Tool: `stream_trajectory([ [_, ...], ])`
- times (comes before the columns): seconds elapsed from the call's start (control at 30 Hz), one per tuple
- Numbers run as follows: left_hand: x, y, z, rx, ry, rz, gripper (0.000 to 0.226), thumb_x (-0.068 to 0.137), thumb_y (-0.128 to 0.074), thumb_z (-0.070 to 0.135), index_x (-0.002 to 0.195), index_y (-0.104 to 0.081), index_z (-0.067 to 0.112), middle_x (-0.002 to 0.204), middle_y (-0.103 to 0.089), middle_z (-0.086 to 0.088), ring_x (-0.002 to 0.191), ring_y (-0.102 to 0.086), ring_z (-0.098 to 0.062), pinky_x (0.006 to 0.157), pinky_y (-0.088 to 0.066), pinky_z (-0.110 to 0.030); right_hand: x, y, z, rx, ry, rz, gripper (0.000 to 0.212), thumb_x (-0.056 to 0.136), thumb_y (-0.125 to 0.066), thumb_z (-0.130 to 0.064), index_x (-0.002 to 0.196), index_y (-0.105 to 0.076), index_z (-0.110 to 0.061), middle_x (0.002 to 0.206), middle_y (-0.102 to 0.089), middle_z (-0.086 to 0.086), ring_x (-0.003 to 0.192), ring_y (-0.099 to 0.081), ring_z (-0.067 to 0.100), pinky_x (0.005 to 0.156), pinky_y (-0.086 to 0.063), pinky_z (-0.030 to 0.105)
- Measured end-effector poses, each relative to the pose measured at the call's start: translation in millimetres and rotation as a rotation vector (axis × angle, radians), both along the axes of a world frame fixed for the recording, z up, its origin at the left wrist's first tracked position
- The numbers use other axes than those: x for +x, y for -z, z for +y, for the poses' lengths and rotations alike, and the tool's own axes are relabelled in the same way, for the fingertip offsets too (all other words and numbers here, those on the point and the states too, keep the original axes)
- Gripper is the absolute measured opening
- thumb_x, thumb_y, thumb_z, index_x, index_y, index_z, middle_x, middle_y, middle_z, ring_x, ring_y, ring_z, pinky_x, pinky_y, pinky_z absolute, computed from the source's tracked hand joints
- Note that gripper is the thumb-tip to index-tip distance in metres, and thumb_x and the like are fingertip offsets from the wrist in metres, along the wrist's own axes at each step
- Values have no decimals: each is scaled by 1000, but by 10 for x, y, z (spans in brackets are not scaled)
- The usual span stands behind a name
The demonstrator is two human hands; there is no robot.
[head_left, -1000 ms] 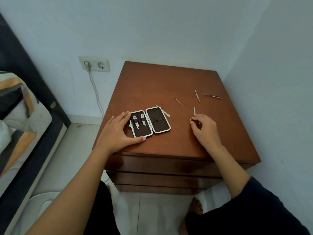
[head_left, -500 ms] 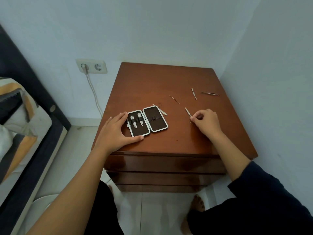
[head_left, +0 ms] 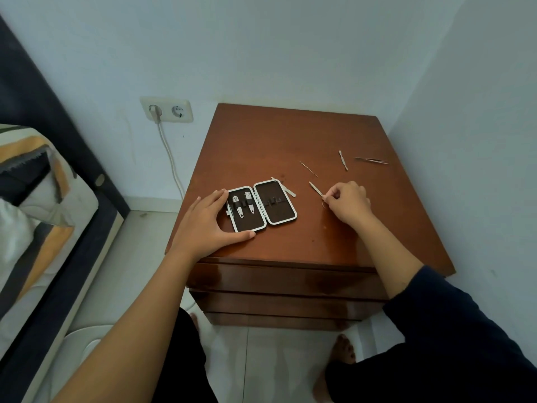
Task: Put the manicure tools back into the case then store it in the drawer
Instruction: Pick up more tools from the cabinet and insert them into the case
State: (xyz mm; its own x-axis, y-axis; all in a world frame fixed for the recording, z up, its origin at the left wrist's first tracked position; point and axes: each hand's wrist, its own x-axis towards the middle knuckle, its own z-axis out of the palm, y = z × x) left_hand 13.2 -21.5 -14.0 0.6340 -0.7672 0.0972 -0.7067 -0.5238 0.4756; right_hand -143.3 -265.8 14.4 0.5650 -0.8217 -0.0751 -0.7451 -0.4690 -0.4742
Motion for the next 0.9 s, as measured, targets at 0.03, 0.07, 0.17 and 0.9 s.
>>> stream_trajectory([
  [0.03,-2,0,0,-2,3,-3,117,53,-51,86,148,-24,23,155,-25,7,142,-19,-9,116,-6,-32,16,-1,9,-13,-9,17,11,89,-56,-28,81,-62,-23,118,-53,11,118,-41,32,94,-36,39],
  [0.07,-4,-1,-1,-4,5,-6,117,53,-51,87,148,-24,23,154,-25,7,142,-19,-9,116,-6,-32,31,2,16,-27,-17,32,12,90,-54,-26,84,-63,-20,119,-51,13,118,-41,33,95,-36,40],
  [0.17,-9,-8,2,-10,7,-13,117,54,-51,86,148,-25,22,154,-25,7,142,-19,-8,116,-6,-31,55,23,35,-48,-5,16,15,90,-52,-22,92,-64,-14,119,-51,15,117,-42,34,95,-37,41],
  [0.9,-16,-26,4,-32,11,-17,113,56,-55,82,147,-26,21,154,-26,7,141,-20,-8,116,-6,-31,231,28,102,-161,-99,151,18,95,-41,-21,104,-55,-13,124,-44,15,118,-35,33,95,-32,42],
])
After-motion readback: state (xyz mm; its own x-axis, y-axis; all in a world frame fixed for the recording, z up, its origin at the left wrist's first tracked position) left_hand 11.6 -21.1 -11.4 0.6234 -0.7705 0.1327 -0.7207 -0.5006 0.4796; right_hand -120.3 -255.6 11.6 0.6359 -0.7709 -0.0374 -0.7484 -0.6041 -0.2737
